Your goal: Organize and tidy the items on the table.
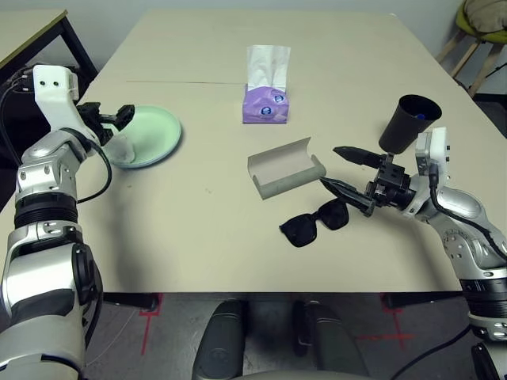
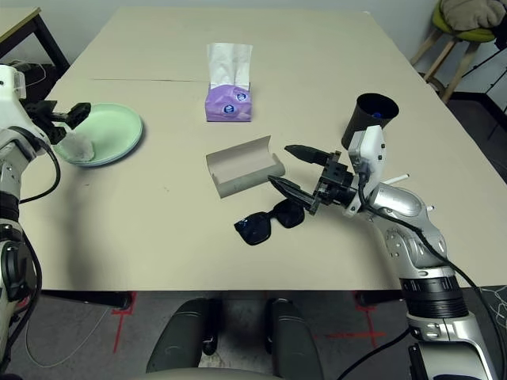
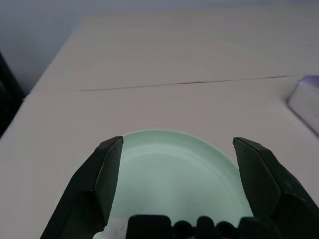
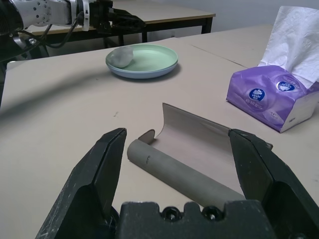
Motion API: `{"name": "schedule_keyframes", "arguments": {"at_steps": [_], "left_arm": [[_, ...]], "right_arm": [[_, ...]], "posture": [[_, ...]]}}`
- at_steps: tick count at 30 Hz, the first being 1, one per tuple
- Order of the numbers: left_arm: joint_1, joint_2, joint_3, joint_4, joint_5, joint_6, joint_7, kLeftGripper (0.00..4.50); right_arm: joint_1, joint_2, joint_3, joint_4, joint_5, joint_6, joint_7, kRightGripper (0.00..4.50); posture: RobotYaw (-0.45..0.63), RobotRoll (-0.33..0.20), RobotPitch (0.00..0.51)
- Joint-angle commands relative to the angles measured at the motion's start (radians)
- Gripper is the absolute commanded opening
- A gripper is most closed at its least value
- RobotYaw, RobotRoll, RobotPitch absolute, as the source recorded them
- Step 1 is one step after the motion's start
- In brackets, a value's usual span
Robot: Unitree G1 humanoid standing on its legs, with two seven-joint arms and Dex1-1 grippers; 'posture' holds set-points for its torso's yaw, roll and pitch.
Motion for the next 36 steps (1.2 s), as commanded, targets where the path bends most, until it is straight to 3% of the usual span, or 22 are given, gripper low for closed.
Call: {"name": "schedule_keyframes", "arguments": {"at_steps": [1,9,16,36], "left_arm": [[0.033,-0.005,-0.014,-0.087,-0.044,0.007,-0.140,4.46],[0.160,0.015,-0.085,-0.274,-0.111,0.034,-0.482,4.46],[0.220,0.012,-0.117,-0.339,-0.134,0.007,-0.652,4.46],[0.357,-0.065,-0.212,-0.506,-0.162,-0.093,-0.827,4.46]], "right_arm": [[0.001,-0.004,-0.013,0.011,-0.013,-0.010,-0.004,4.50],[-0.003,-0.017,-0.020,0.006,-0.014,0.000,-0.006,4.50],[-0.012,-0.027,-0.020,0.008,-0.012,0.005,-0.003,4.50],[-0.025,-0.140,-0.042,0.012,-0.013,0.036,0.052,4.50]], "posture": [[0.07,0.000,0.146],[0.07,0.000,0.152],[0.08,0.000,0.154],[0.06,0.000,0.199]]}}
